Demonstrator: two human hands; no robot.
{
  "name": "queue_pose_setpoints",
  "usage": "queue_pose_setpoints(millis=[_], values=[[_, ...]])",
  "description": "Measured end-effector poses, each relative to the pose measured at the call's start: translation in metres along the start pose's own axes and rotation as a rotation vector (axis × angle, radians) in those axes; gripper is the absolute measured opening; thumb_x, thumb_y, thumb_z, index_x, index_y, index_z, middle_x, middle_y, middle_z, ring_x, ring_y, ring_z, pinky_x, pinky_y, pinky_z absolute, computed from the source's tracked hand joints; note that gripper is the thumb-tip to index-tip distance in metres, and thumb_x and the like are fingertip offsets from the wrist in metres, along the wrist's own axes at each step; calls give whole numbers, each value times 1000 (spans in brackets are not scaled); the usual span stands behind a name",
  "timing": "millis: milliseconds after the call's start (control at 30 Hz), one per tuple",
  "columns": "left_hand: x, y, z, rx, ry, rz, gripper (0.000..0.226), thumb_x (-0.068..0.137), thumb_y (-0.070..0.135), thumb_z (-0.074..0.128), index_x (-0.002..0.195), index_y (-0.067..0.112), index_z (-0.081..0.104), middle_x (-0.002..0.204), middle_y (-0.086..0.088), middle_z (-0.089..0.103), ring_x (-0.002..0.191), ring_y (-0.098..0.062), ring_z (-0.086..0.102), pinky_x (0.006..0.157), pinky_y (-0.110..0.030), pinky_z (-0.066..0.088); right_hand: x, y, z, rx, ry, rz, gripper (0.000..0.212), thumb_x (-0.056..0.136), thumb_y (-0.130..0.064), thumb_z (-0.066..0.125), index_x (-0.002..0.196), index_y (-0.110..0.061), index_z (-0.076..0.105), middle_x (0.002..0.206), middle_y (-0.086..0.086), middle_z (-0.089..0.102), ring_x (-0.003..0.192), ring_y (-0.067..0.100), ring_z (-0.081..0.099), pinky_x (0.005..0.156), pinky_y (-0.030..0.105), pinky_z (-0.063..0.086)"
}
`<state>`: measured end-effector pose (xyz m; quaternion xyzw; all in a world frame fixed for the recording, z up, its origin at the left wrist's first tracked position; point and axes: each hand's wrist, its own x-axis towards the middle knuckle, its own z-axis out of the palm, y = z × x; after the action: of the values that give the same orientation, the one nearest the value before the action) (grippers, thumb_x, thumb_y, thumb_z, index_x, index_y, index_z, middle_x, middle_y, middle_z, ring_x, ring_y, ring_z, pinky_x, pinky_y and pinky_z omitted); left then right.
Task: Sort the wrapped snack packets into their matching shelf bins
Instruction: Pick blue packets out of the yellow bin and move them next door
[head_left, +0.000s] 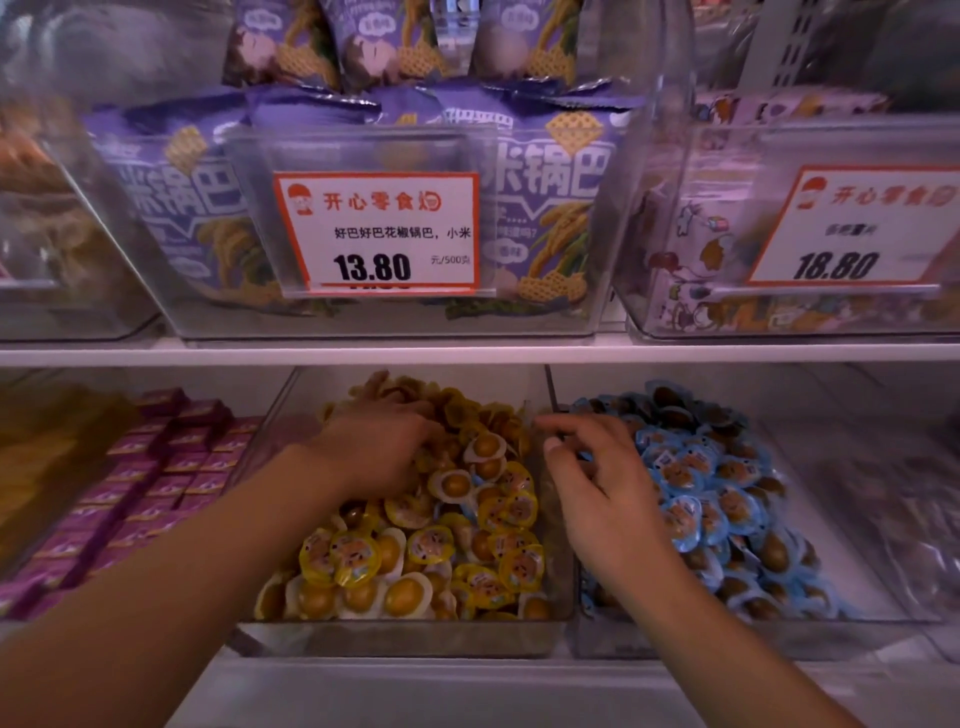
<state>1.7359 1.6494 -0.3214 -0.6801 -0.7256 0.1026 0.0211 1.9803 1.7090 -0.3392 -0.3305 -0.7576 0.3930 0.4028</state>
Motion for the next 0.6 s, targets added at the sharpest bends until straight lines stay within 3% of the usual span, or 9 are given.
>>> queue_pose_setpoints(millis=[67,167,233,333,467,533,600], values=[[1,2,-3,31,-68,5,41,78,41,57,119,42,59,125,15,55,127,-18,47,120,-53,3,0,0,0,-2,2,-6,20,98,-23,53,111,-30,67,114,-18,48,103,-3,53,86,6,40],[-2,21,-4,28,-74,49,46,71,54,52,110,34,66,119,13,55,108,-18,54,110,-49,26,1,0,2,4,3,-10,20,97,-24,54,111,-31,66,113,-18,48,102,-4,52,84,8,42],[-3,38,1,28,-27,104,51,72,59,50,109,28,66,117,8,57,103,-21,55,100,-42,33,1,0,3,0,9,-8,19,97,-24,54,109,-32,66,113,-16,48,102,-4,52,84,9,43],[0,53,11,75,-76,159,78,73,63,61,140,27,45,126,2,55,109,-25,54,97,-39,35,1,0,4,-2,21,-13,19,97,-22,55,107,-33,66,112,-15,49,101,-4,52,83,10,42],[16,60,2,88,-350,80,112,60,73,74,152,36,22,147,-3,45,124,-31,50,100,-42,38,0,0,2,-7,14,-10,19,96,-24,55,109,-32,66,113,-14,49,102,-3,51,86,12,43],[22,68,-1,129,-426,92,112,60,68,79,151,36,22,147,-5,44,122,-32,53,97,-43,43,0,0,2,-14,9,-9,19,97,-23,55,109,-32,66,113,-13,49,104,-2,51,88,16,43],[24,71,0,121,-425,107,99,61,61,82,143,33,35,137,-4,54,115,-31,58,90,-41,49,0,0,1,-12,8,-4,19,97,-23,55,109,-32,66,113,-13,48,104,0,52,87,17,45]])
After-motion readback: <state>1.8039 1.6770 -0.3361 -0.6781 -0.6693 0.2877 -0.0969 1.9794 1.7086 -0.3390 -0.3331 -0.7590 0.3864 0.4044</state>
